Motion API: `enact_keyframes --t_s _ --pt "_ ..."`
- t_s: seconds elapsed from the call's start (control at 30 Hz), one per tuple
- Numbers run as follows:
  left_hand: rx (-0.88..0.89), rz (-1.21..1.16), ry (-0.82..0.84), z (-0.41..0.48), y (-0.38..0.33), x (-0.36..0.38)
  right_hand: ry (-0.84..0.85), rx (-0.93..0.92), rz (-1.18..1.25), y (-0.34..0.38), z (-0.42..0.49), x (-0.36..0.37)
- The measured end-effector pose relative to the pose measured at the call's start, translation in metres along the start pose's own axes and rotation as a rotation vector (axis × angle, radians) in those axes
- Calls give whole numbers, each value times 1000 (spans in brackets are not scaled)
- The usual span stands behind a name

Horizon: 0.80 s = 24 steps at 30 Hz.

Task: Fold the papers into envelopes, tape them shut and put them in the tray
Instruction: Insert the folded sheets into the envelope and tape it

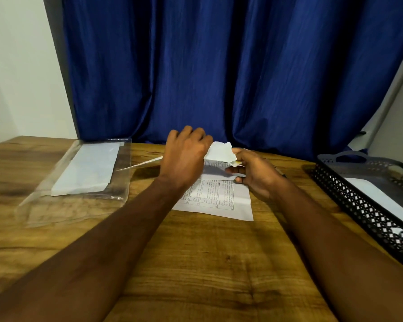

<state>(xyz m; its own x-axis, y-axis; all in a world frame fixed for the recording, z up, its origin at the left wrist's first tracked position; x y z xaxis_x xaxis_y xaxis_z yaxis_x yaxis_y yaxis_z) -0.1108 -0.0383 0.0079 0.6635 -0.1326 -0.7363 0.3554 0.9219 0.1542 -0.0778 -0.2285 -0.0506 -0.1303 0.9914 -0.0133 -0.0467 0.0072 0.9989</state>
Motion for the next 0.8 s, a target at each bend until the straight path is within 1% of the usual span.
enact_keyframes --t_s 0.1,0.2,0.33,0.43,0.5,0.6,0.8 --pt "51 -33 88 0 -4 11 23 -11 67 2 0 3" --pt "125 -40 125 -3 -4 22 11 -2 78 2 -4 2" --pt "90 -200 280 -8 4 38 -12 35 17 -7 -4 -4" --pt "84 -307 436 -10 11 55 14 36 -3 -6 -6 -4" --pt "62 -363 506 -12 15 63 40 26 -15 -6 -5 -1" --pt "48 -387 525 -12 17 62 58 9 -39 -7 -3 3" --pt "70 -342 446 -5 15 47 -8 -49 -122 -2 -5 7"
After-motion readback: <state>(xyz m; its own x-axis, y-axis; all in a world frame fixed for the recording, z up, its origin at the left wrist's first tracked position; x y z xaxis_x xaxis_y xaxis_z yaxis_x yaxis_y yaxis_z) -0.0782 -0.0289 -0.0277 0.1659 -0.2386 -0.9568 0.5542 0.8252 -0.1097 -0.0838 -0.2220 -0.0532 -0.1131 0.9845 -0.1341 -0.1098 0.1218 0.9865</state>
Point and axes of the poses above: each hand's wrist, its own z-axis towards the middle knuckle, its own x-axis out of the palm, y = z × x, the point moved 4 cm from there along z, towards the middle knuckle, and after that the axes turned 5 degrees about y, right-handed, at the moved point
